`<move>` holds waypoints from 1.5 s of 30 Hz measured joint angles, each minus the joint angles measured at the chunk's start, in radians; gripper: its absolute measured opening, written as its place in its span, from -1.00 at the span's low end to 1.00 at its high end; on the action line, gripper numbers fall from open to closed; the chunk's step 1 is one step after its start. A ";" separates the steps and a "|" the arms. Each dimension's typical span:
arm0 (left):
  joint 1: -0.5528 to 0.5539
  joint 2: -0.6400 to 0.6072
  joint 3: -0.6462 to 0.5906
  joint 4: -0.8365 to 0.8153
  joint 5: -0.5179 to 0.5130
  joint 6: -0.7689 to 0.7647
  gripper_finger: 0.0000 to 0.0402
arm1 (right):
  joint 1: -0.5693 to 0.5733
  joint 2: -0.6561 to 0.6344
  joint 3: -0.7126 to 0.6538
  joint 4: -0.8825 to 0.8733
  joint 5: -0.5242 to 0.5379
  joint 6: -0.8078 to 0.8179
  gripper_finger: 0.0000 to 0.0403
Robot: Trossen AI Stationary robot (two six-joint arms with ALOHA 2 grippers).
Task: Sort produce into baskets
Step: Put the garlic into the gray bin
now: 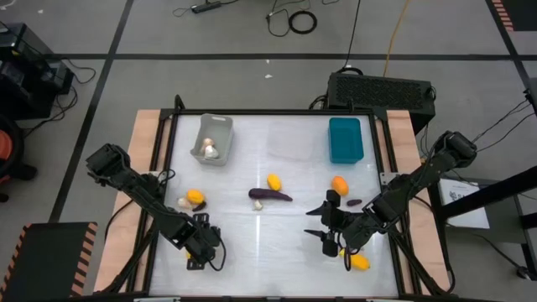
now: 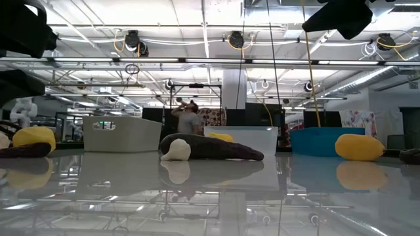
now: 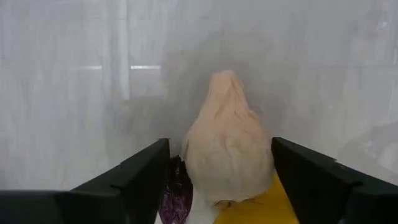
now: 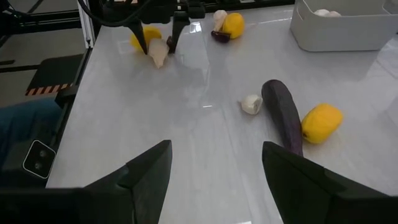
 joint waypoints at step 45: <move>0.858 -0.334 0.206 -0.301 -0.401 0.617 -0.23 | -0.060 0.000 0.000 0.000 0.004 -0.005 0.20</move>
